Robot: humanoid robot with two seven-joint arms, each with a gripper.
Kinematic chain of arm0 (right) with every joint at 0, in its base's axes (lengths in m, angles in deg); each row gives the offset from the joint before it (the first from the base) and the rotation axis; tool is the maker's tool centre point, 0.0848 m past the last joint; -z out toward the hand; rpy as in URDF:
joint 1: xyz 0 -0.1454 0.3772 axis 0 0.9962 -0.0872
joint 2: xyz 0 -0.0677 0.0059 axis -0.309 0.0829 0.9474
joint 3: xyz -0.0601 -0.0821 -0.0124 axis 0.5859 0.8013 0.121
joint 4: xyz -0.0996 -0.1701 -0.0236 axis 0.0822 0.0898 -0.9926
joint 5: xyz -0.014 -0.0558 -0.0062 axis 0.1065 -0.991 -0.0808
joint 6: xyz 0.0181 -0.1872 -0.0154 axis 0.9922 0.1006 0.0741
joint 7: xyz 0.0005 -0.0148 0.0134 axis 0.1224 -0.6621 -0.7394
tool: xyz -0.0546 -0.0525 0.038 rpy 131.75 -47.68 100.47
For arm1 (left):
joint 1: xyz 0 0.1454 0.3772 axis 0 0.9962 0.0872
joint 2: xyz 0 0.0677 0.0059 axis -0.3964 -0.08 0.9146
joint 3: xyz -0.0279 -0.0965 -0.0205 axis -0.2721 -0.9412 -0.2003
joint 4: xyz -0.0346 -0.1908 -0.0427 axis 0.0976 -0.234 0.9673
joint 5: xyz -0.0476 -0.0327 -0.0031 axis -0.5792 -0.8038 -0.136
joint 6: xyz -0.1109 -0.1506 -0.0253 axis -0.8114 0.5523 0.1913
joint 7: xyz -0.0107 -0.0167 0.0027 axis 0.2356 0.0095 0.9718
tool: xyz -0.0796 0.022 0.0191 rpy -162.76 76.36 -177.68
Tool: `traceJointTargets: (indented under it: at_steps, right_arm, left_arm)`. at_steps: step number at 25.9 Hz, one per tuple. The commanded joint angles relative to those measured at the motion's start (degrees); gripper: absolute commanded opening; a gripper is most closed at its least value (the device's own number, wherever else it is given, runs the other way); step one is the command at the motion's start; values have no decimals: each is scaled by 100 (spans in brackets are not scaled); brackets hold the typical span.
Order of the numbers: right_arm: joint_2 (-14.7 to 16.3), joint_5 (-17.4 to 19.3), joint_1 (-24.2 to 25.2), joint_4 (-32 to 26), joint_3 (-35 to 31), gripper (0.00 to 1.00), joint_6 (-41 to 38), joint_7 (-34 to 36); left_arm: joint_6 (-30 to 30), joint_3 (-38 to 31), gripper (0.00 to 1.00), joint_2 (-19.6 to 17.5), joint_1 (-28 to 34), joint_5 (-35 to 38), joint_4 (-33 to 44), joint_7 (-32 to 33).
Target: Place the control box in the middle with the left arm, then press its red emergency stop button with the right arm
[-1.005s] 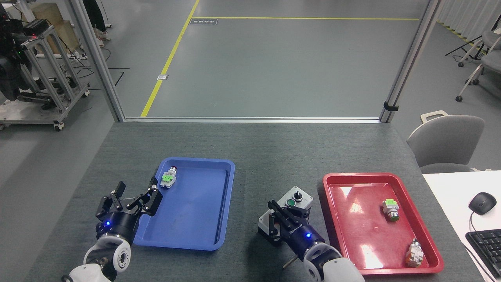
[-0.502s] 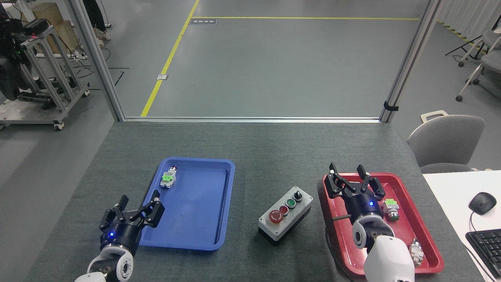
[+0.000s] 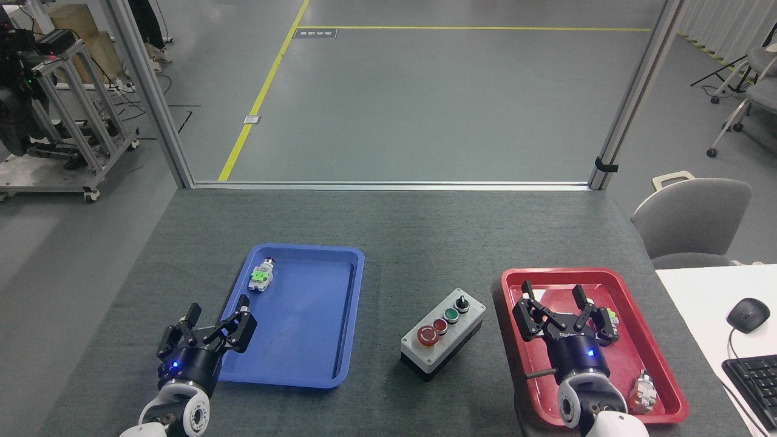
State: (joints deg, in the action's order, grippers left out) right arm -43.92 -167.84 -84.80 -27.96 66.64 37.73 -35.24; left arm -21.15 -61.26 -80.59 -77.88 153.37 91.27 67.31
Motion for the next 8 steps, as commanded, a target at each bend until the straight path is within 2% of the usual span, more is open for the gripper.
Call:
traceJointTargets:
  at_steps: [1,8]
  right_arm:
    - [-41,-2,58,-21,8,100,10,-19]
    - [-50,-2,181,-47,8,100,10,43]
  left_arm:
    - [-7,0,99,1,-1,-2,0,1]
    - [2,0,99,1,-1,-2,0,-7]
